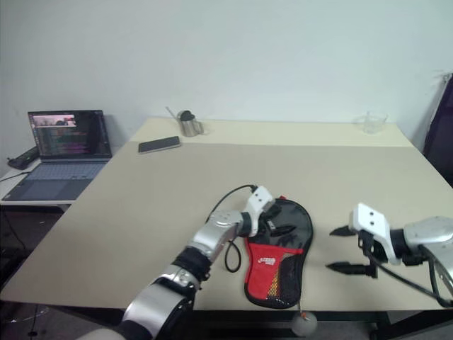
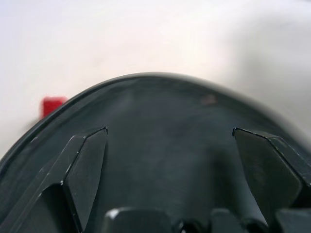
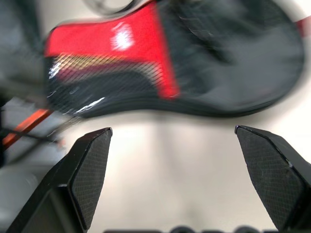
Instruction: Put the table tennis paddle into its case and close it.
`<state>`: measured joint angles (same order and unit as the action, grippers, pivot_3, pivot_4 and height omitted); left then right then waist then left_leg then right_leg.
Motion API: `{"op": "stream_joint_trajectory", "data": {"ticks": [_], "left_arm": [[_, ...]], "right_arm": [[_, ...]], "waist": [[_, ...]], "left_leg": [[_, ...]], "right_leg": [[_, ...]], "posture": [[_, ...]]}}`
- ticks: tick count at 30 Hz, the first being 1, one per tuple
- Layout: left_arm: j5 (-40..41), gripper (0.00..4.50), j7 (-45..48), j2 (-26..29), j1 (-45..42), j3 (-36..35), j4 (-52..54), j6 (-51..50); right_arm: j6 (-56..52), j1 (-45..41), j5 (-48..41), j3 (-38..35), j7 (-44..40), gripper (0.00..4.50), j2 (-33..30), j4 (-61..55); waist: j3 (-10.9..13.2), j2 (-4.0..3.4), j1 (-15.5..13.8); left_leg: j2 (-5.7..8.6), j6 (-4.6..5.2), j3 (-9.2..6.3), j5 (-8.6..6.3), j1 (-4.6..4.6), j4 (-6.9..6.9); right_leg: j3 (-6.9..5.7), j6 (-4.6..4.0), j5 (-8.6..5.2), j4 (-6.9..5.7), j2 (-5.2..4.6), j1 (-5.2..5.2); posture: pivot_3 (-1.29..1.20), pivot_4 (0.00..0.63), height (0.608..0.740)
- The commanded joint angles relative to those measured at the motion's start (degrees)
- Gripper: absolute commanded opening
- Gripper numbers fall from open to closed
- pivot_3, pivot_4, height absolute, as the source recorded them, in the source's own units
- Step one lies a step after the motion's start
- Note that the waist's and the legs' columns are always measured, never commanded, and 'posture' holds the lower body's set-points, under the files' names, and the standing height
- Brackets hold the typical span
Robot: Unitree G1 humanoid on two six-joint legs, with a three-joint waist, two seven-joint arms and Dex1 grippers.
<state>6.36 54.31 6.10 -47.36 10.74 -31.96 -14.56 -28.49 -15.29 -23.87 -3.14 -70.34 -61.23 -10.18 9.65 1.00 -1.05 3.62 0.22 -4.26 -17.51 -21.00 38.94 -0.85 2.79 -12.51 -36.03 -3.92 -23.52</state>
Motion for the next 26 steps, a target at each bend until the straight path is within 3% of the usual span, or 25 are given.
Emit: {"op": "stream_joint_trajectory", "data": {"ticks": [1, 8, 16, 19, 26], "left_arm": [[7.3, 4.50, 10.2, 7.7, -0.7, -2.4, 14.9, -6.4], [15.8, 4.50, 22.5, 33.1, 3.2, -12.4, 25.9, -14.3], [23.3, 4.50, 30.9, 53.7, 14.2, -27.0, 25.3, -16.8], [23.7, 4.50, 30.9, 57.2, 18.4, -30.2, 24.5, -15.8], [24.3, 4.50, 28.2, 57.6, 20.9, -31.9, 23.3, -15.2]], "right_arm": [[3.9, -5.8, 1.7, 0.2, -1.9, 4.46, 0.3, 6.7], [10.5, -13.7, 4.0, -0.5, -7.5, 4.46, -1.7, 20.4], [7.4, -10.8, -1.0, -10.1, -11.3, 4.46, -6.3, 21.3], [6.5, -7.1, -2.8, -14.0, -12.1, 4.46, -7.1, 20.0], [2.3, -2.5, -5.5, -16.2, -8.1, 4.46, -4.9, 12.3]], "waist": [[0.0, -0.02, 0.3], [0.2, -0.17, 1.1], [0.6, -0.38, 1.0], [0.6, -0.37, 0.9], [0.7, -0.41, 1.1]], "left_leg": [[-0.01, 0.00, 0.01, 0.00, 0.02, 0.00], [-0.03, -0.05, 0.10, -0.04, -0.01, -0.16], [-0.08, -0.03, 0.13, -0.07, -0.10, -0.17], [-0.09, -0.01, 0.09, -0.10, -0.18, -0.17], [-0.15, 0.19, 0.16, -0.21, -0.11, -0.15]], "right_leg": [[0.00, 0.00, 0.00, -0.02, 0.01, 0.00], [0.10, -0.10, -0.07, 0.08, 0.04, -0.14], [0.11, -0.17, -0.11, 0.04, 0.05, -0.28], [0.06, -0.22, -0.14, 0.04, 0.03, -0.34], [0.09, -0.23, -0.14, -0.07, 0.04, -0.30]], "posture": [[0.00, 0.150, 0.740], [0.00, 0.150, 0.740], [0.00, 0.150, 0.740], [0.00, 0.150, 0.740], [0.00, 0.150, 0.740]]}}
